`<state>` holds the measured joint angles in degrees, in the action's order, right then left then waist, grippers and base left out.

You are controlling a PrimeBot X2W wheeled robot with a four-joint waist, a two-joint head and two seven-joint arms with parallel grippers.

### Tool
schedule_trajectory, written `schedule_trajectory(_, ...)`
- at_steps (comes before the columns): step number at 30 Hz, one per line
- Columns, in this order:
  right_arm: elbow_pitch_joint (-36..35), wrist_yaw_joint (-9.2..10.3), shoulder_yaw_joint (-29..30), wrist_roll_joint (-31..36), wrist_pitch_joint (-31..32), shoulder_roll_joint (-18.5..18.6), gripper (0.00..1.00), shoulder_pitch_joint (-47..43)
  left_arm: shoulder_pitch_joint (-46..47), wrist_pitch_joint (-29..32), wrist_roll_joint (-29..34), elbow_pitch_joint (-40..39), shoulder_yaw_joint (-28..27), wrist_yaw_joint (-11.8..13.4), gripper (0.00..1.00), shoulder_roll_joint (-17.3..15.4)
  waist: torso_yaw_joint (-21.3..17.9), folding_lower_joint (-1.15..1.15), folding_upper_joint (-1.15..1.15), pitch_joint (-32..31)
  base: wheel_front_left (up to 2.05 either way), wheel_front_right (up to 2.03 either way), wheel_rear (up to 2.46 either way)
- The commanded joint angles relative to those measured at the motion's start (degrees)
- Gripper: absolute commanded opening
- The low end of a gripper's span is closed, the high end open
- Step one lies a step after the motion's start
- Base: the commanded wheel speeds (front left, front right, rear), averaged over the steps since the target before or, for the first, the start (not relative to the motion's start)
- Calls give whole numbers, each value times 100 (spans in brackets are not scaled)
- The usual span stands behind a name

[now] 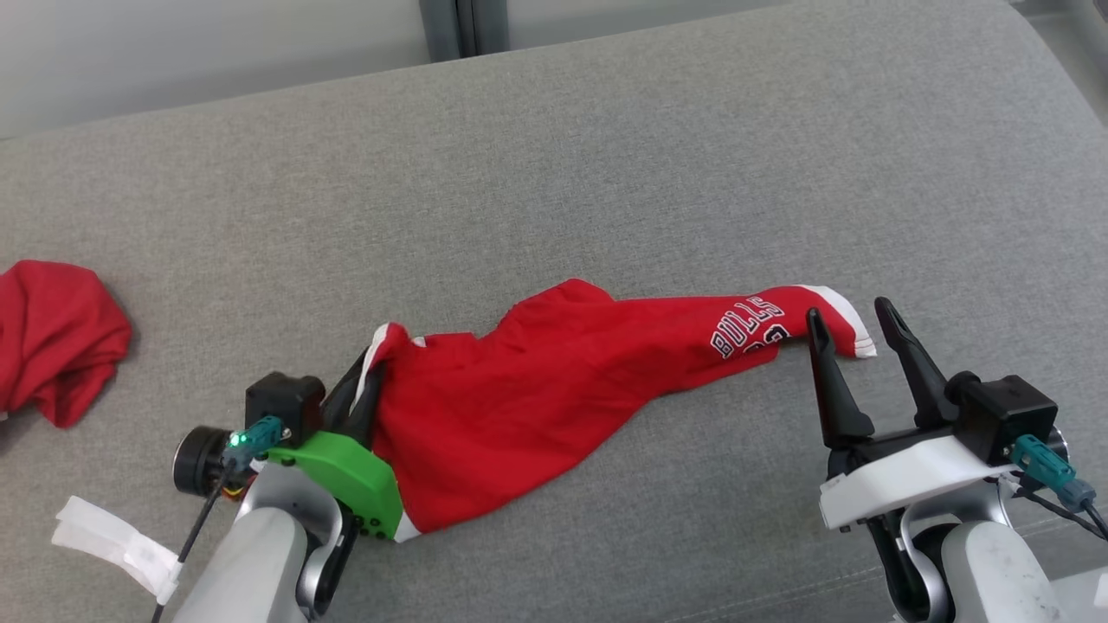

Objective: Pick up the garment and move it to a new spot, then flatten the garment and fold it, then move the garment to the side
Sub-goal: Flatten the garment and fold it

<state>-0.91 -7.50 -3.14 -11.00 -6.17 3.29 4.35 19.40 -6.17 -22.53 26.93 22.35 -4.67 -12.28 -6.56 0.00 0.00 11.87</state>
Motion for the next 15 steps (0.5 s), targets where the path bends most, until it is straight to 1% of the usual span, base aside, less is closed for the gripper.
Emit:
schedule_trajectory(1, 11, 2, 34, -45, -47, 0, 100, 32, 30, -72, 89, -203, 46, 35, 0, -38, -1, 0, 0, -62, 0, 0, 0)
schedule_trajectory(5, 15, 2, 115, -55, -56, -10, 100, -14, -114, -58, 237, -1026, 254, 49, 0, -16, 16, 0, 0, -148, 0, 0, 0)
schedule_trajectory(9, 17, 2, 170, -60, -56, -16, 100, -47, -162, 121, 356, -1976, 569, -23, 0, 35, 16, 0, 0, -227, 0, 0, 0)
schedule_trajectory(12, 15, 2, 186, -68, -61, -24, 100, -39, -70, 295, 326, -2637, 901, -111, 0, 149, 3, 0, 0, -253, 0, 0, 0)
schedule_trajectory(15, 27, 2, 198, -86, -80, -27, 100, -20, 154, 423, 286, -3106, 1239, -190, 0, 290, -19, 0, 0, -258, 0, 0, 0)
